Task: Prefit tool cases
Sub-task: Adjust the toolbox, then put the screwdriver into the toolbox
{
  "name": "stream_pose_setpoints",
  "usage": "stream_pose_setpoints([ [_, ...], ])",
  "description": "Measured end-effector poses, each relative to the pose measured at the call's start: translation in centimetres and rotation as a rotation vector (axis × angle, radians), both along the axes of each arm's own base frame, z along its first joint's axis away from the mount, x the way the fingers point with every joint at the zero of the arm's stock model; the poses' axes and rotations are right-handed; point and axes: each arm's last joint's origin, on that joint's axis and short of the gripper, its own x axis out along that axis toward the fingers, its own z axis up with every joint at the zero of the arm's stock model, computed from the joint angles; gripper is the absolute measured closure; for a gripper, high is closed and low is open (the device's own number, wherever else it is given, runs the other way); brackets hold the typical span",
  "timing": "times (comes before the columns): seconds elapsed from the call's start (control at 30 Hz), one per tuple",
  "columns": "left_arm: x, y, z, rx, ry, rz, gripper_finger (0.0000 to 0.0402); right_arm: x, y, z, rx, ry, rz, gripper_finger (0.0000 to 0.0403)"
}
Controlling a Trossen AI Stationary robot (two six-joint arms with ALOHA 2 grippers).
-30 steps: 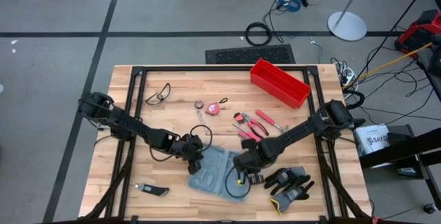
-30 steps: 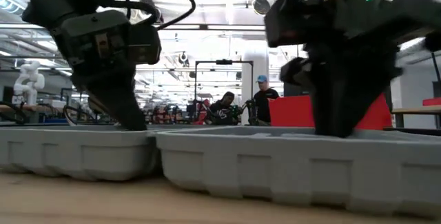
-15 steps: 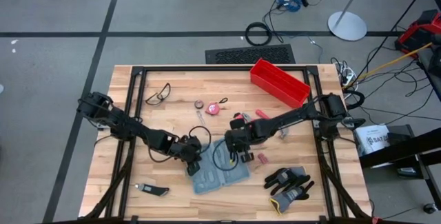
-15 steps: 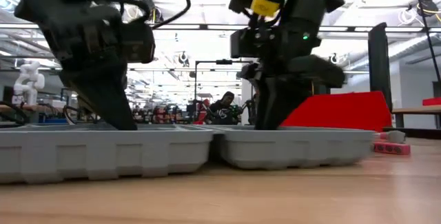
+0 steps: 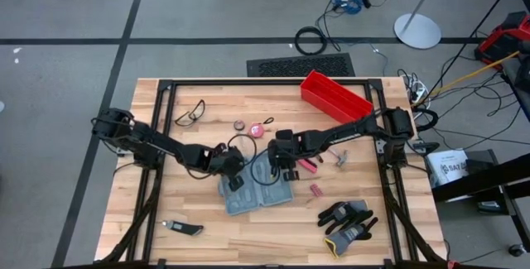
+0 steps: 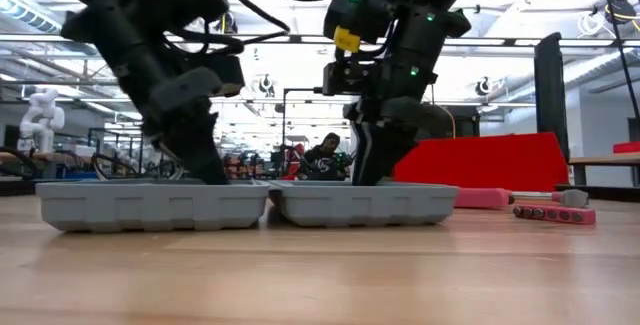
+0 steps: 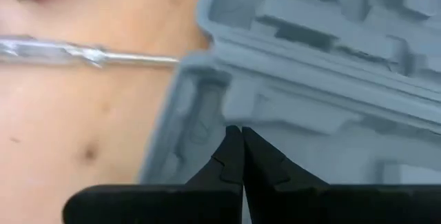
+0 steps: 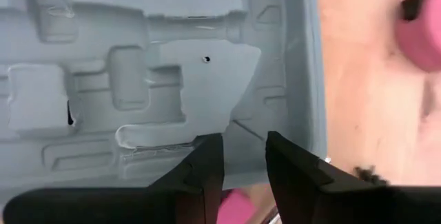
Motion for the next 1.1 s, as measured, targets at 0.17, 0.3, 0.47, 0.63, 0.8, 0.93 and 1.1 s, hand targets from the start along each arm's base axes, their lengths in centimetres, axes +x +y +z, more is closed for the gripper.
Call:
stream_pose_setpoints([
  [0.17, 0.4, 1.1, 0.2, 0.073, -0.026, -0.005, 0.04, 0.0, -0.6, 0.0, -0.038, -0.004, -0.028, 0.0303],
  [0.3, 0.5, 1.3, 1.7, 0.106, -0.097, -0.033, 0.04, -0.1, -0.5, 0.2, -0.034, -0.005, -0.034, 0.0303],
  [0.47, -0.3, 1.6, 4.6, 0.215, -0.186, -0.094, 0.04, -0.5, -0.2, 2.3, -0.037, -0.057, -0.006, 0.0303],
  [0.63, -1.5, 3.0, 8.0, 0.353, -0.276, -0.171, 0.04, -1.1, -0.3, 6.3, -0.046, -0.209, 0.016, 0.0303],
  [0.8, -2.9, 5.0, 10.4, 0.498, -0.319, -0.172, 0.04, -3.1, -0.8, 10.1, -0.037, -0.287, -0.028, 0.0303],
  [0.93, -3.7, 6.0, 11.6, 0.534, -0.349, -0.173, 0.04, -5.4, -1.1, 12.1, -0.004, -0.265, -0.097, 0.0303],
  [1.1, -4.0, 6.0, 11.1, 0.508, -0.294, -0.213, 0.04, -7.3, -0.6, 13.0, 0.006, -0.216, -0.179, 0.0303],
])
